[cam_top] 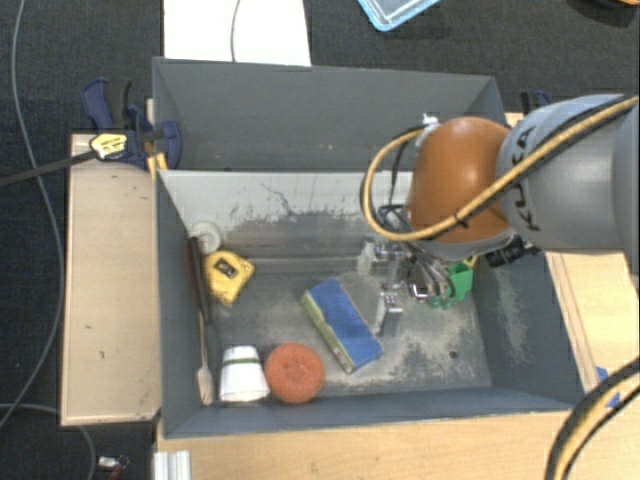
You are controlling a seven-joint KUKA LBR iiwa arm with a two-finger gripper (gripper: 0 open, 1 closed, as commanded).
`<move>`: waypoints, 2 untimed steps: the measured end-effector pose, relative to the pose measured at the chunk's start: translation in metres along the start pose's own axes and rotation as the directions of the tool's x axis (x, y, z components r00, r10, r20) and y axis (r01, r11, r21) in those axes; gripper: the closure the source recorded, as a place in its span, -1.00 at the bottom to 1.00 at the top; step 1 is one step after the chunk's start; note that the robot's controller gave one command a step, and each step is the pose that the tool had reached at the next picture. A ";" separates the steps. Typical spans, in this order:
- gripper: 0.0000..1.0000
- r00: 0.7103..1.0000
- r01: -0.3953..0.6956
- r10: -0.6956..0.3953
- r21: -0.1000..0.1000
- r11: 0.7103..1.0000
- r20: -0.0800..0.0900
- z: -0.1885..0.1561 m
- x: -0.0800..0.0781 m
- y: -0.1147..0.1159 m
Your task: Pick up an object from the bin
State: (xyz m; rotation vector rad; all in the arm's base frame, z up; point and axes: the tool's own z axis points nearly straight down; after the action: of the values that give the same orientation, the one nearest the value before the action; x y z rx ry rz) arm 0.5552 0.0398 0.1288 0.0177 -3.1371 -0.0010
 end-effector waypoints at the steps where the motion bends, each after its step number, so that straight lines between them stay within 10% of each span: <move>1: -1.00 1.000 -0.001 0.001 0.000 1.000 0.007 -0.003 -0.002 0.000; 2: -1.00 1.000 -0.013 0.013 -0.001 1.000 0.008 -0.031 -0.003 -0.001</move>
Offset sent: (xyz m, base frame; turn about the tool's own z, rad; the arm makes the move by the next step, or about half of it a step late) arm 0.0028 -0.0017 0.0350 0.0264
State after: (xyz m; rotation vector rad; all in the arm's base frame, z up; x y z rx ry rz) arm 0.5584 0.0385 0.1597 -0.0026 -3.1452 -0.0022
